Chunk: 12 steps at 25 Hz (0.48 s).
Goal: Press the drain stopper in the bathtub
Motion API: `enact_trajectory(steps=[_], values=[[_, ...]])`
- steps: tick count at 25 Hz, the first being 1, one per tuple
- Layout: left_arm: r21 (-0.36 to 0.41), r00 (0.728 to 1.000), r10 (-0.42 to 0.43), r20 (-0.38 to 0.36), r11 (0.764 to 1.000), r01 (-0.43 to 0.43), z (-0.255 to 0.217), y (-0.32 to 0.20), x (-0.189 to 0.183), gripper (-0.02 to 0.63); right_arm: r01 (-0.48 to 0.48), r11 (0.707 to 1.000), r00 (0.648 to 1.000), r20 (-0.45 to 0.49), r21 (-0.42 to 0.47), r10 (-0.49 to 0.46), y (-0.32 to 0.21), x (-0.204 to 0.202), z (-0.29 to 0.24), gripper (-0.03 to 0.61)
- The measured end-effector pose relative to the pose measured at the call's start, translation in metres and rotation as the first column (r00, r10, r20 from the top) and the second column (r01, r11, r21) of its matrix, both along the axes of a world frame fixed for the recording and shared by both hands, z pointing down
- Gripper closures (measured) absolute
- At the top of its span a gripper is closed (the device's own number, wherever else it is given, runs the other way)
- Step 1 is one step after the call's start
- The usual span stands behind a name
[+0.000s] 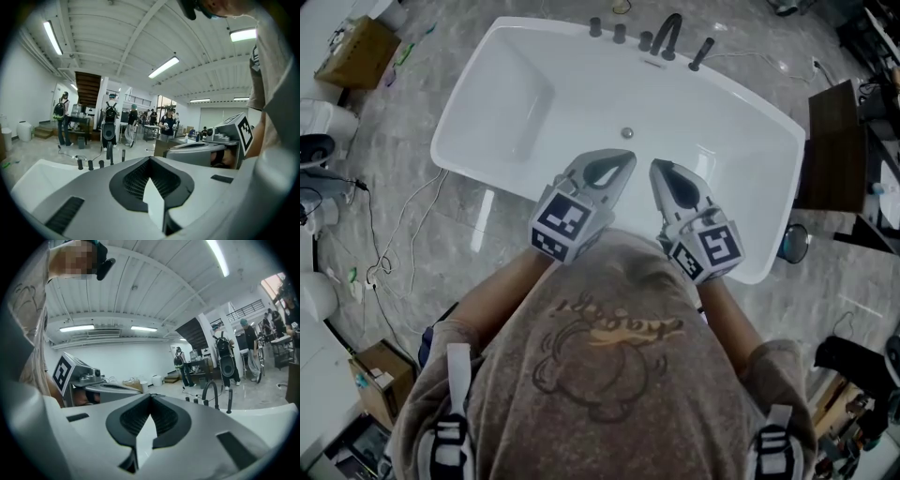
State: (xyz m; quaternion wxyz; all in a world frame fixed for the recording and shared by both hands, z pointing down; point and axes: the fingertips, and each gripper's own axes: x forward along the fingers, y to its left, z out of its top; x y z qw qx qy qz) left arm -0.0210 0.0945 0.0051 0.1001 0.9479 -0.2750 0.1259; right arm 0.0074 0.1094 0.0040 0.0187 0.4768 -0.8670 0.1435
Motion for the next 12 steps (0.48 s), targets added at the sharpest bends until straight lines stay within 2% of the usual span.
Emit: enact_trajectory(steps=[5,12], values=[[0.076,0.996,0.026,-0.083,0.997,-0.019,-0.019,0.002,-0.004,0.603,-0.008,0.999,1.000,0.012,0.051,0.007,0.001,-0.002,-0.011,0.572],[0.163,0.991,0.052,-0.122,0.986,-0.031,-0.028,0.003,-0.006,0.603,-0.002,0.996,1.000,0.003,0.091,0.002,-0.001,-0.004,-0.013,0.572]])
